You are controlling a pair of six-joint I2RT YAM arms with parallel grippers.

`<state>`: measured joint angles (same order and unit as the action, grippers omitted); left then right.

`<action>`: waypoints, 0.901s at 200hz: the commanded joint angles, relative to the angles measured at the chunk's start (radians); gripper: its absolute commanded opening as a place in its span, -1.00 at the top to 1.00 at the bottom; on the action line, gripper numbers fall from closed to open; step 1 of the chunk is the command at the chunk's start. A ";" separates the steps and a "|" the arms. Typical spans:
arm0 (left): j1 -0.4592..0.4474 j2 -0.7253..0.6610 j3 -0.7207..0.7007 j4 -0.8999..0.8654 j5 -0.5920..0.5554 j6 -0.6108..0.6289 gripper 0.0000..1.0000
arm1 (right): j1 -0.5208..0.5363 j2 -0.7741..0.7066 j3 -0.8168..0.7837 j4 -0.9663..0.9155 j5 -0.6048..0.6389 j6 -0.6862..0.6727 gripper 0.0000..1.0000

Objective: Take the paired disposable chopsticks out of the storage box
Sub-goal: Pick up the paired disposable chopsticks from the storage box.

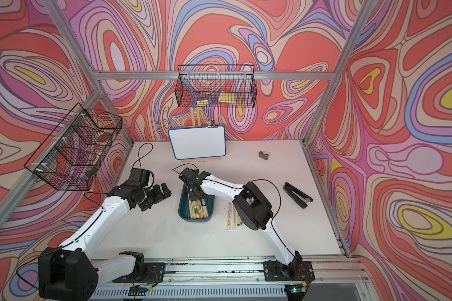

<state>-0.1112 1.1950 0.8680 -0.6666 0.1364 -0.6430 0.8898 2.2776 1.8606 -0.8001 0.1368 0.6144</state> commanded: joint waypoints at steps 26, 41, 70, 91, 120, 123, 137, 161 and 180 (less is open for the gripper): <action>0.008 0.002 0.002 -0.016 0.011 0.011 -1.00 | -0.012 -0.103 -0.018 0.012 0.000 0.002 1.00; 0.007 -0.001 0.002 -0.016 0.010 0.010 -1.00 | -0.015 -0.121 -0.018 0.013 -0.001 0.003 1.00; 0.007 -0.002 0.006 -0.021 0.011 0.011 -0.99 | -0.025 -0.160 -0.033 0.024 -0.003 0.008 1.00; 0.007 -0.005 0.006 -0.022 0.007 0.010 -0.99 | -0.035 -0.190 -0.050 0.030 -0.003 0.011 1.00; 0.007 -0.004 0.011 -0.024 0.010 0.012 -0.99 | -0.054 -0.233 -0.085 0.042 -0.002 0.016 1.00; 0.007 -0.004 0.012 -0.025 0.012 0.013 -1.00 | -0.057 -0.239 -0.090 0.042 -0.002 0.016 1.00; 0.007 -0.006 0.014 -0.027 0.012 0.015 -0.99 | -0.070 -0.266 -0.113 0.047 -0.002 0.018 1.00; 0.007 -0.006 0.017 -0.027 0.013 0.016 -0.99 | -0.096 -0.316 -0.166 0.059 -0.005 0.019 1.00; 0.006 -0.005 0.016 -0.027 0.014 0.016 -0.99 | -0.116 -0.345 -0.205 0.070 -0.015 0.019 1.00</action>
<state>-0.1112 1.1950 0.8684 -0.6666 0.1406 -0.6426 0.7994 1.9881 1.6978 -0.7532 0.1284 0.6228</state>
